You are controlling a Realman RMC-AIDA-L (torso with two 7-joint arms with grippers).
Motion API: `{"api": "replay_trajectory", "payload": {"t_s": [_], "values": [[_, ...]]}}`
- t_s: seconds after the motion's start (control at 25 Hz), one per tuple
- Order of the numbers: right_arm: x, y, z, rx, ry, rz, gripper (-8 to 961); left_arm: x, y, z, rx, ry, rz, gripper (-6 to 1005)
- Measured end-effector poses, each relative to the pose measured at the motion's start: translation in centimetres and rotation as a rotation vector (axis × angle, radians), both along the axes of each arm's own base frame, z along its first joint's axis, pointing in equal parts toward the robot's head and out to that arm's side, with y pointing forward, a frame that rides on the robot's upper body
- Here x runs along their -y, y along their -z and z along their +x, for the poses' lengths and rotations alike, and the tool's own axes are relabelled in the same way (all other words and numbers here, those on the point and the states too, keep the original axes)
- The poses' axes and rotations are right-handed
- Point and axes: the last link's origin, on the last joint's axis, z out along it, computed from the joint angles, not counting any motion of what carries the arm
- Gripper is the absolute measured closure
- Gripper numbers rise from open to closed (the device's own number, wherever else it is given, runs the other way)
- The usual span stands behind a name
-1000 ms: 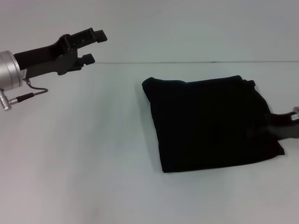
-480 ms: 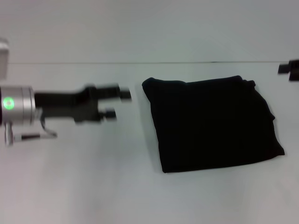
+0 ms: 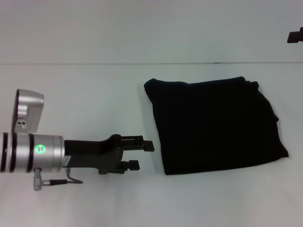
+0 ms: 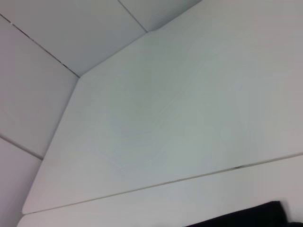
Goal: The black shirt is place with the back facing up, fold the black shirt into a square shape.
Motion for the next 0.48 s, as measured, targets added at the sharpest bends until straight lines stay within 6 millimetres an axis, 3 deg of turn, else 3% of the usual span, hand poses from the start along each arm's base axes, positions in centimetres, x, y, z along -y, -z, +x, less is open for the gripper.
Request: {"api": "replay_trajectory", "payload": {"t_s": [0.16,0.2,0.32,0.48], "values": [[-0.2,0.3,-0.6,-0.007,-0.013,-0.007,8,0.4,1.4,-0.1,0.01,-0.037,-0.012,175],[-0.3,0.3,-0.7,-0.008,-0.015,-0.008,8,0.5,1.8,0.0,0.013,-0.041,-0.018,176],[-0.4,0.5,-0.9,-0.008,-0.019,-0.012,9,0.7,2.6,0.4,0.022,-0.045,-0.032,366],[-0.4,0.5,-0.9,-0.01,-0.02,-0.01,9,0.8,3.9,0.6,0.013,-0.067,-0.034,395]]}}
